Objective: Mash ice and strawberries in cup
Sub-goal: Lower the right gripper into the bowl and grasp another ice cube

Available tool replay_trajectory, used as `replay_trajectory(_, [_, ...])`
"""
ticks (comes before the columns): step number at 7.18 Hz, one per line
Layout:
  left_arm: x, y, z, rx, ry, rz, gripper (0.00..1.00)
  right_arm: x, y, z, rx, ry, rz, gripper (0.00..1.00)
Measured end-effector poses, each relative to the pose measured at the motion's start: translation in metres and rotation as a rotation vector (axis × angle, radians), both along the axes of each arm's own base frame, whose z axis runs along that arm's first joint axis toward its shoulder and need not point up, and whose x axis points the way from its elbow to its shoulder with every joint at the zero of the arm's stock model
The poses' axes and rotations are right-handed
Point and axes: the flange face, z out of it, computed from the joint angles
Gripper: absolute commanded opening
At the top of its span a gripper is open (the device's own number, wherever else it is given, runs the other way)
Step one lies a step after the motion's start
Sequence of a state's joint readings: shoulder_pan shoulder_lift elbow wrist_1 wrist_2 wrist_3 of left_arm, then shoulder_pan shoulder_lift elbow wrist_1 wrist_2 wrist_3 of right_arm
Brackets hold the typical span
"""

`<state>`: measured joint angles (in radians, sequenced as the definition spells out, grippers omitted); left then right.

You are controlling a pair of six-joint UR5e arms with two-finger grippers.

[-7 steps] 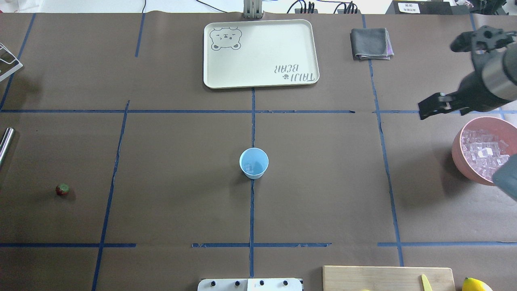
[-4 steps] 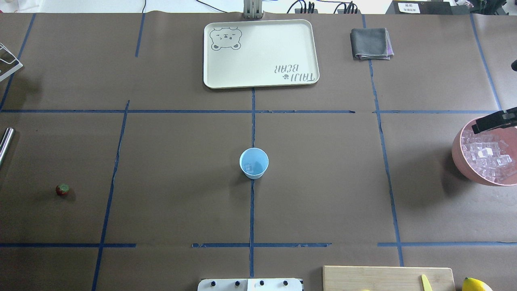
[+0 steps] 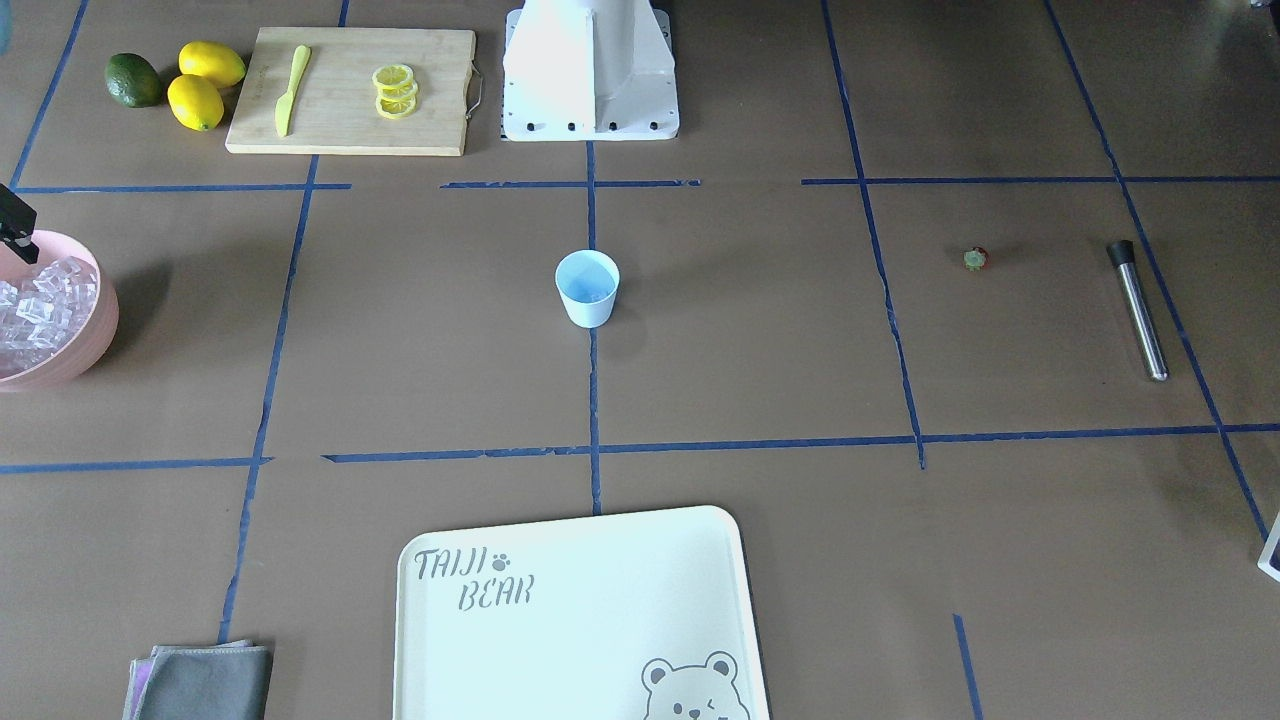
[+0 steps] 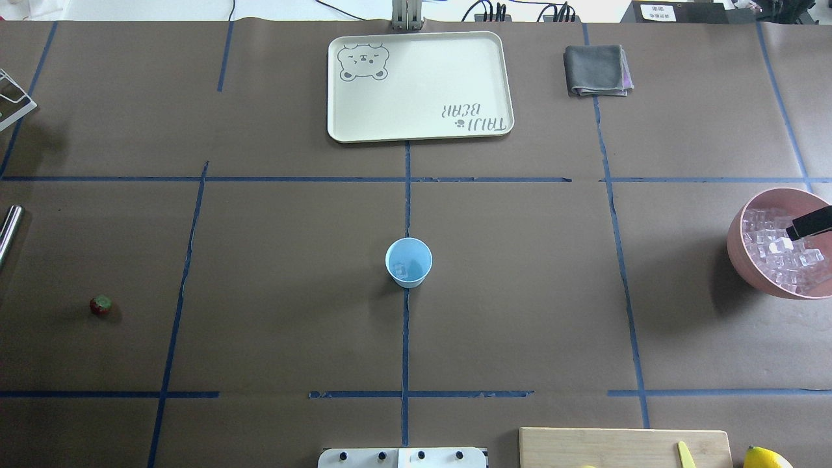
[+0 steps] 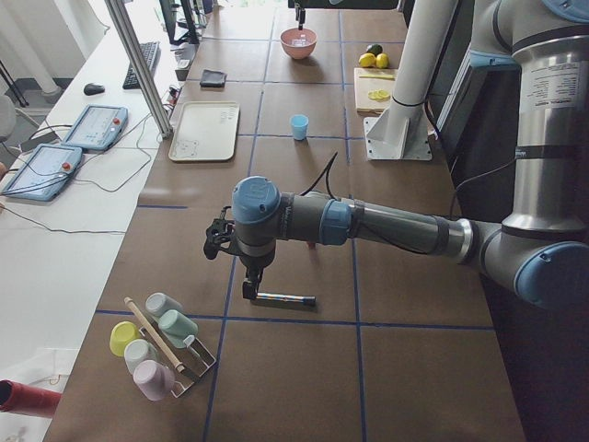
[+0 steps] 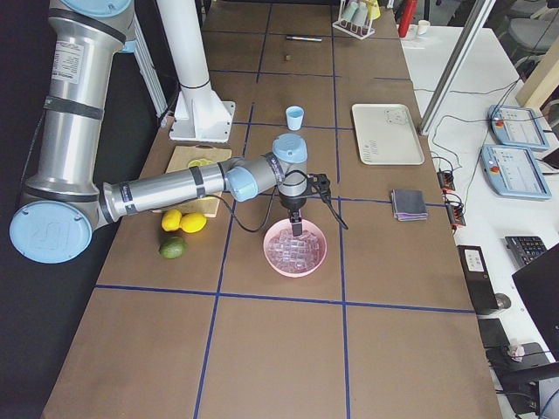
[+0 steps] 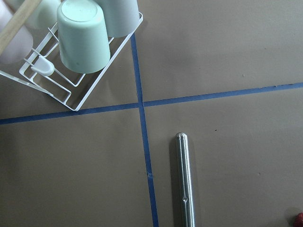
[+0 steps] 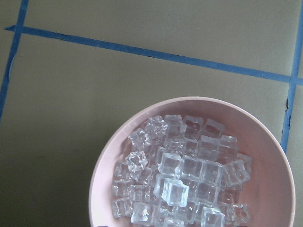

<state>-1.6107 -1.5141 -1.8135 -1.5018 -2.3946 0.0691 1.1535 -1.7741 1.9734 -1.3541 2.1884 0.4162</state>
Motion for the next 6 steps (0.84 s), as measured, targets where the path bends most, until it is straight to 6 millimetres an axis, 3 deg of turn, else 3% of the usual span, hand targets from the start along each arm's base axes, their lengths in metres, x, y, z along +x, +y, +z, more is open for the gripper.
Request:
replay_trajectory(2, [0.0, 0.002, -0.002, 0.004, 0.0, 0.0, 1.0, -0.001, -0.002, 0.025, -0.034, 0.019, -0.012, 0.61])
replay_trajectory(6, [0.0, 0.006, -0.007, 0.011, 0.0, 0.0, 1.0, -0.003, -0.005, 0.053, -0.078, 0.043, -0.022, 0.61])
